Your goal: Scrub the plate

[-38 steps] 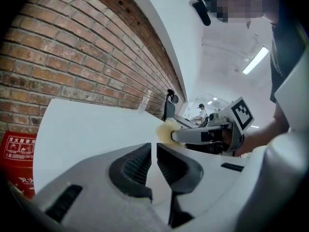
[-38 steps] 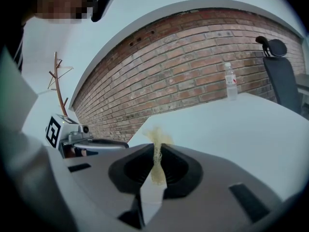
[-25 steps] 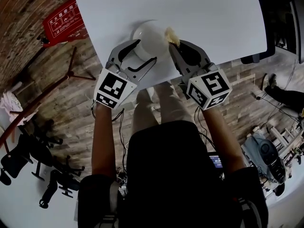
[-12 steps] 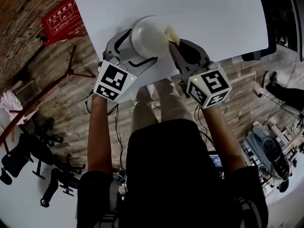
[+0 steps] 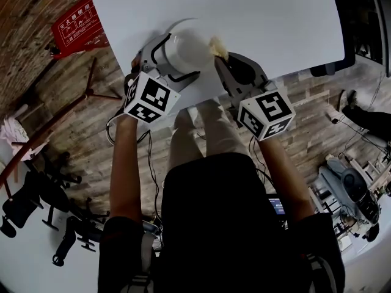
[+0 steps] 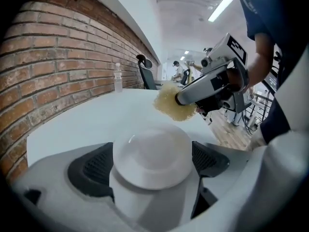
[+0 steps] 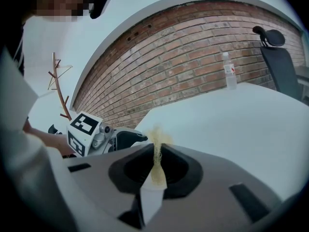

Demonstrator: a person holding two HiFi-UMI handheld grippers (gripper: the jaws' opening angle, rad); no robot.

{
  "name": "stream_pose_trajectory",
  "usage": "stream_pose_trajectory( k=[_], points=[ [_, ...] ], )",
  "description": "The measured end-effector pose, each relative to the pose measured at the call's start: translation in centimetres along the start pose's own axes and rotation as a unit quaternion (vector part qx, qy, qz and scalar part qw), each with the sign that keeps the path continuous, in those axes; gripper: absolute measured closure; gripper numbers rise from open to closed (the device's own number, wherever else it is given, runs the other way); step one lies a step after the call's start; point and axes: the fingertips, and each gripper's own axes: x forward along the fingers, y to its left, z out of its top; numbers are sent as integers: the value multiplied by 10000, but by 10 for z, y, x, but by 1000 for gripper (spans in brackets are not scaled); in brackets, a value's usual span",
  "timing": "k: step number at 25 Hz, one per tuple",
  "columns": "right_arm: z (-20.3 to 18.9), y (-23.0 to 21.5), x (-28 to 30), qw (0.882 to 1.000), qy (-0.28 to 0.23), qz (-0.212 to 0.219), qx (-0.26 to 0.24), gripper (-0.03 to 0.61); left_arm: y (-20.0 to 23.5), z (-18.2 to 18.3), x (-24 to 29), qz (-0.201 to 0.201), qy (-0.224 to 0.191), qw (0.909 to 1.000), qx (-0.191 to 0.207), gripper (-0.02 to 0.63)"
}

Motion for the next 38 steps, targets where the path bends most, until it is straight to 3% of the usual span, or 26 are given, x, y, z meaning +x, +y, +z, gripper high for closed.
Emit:
stream_pose_trajectory(
  k=[10,18,31,38],
  points=[
    [-8,-1,0,9999,119,68,-28,525,2,-7,10,-44,267,9993,238,132],
    [-8,0,5,9999,133,94,-9,525,2,-8,12,-238,336,9991,85,132],
    [-11,0,8,9998,190,57,-60,525,2,-9,11,-266,185,9994,158,132],
    [-12,6,11,9973,387,191,-599,525,3,-9,11,-201,68,9997,115,132]
  ],
)
